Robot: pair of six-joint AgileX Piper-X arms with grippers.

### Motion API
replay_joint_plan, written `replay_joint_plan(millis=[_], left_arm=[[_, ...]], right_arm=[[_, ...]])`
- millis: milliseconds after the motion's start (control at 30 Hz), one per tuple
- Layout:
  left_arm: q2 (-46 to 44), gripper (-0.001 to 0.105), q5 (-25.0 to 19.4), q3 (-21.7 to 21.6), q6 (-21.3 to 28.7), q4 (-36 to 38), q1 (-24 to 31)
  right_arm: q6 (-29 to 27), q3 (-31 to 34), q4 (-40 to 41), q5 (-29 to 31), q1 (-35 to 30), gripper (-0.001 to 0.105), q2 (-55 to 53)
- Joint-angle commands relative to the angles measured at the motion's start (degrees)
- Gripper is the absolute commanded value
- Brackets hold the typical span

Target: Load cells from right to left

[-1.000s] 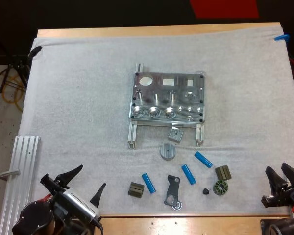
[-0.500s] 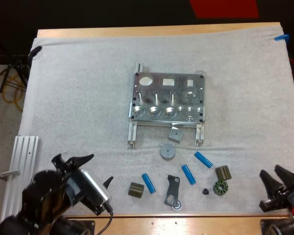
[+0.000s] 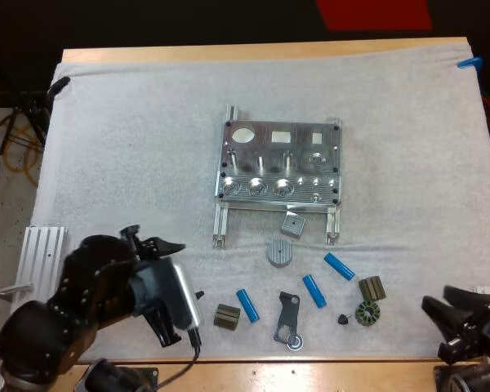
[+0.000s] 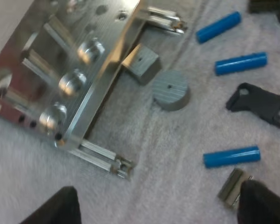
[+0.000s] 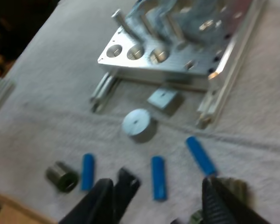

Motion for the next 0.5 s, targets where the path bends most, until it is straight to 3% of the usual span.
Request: replay_joint_plan(millis=[0,333,467], left_arm=[[0.8,0.068,-3.0,-0.5,3.9,-0.5,-2.0],[8.8,0.068,-9.6,-0.5,9.4,-0.6,-15.4],[11.8,0.068,-12.2,-0.5,12.5,-1.0,-20.3]], right_arm=[[-0.3,-1.9,1.7,-3.9,-0.3,0.043,2.3],[-3.0,-10.5,10.3,-9.3,-0.3,0.043,13.9],[-3.0,-11.4,11.0,-14.3,-0.3,0.043,16.3]])
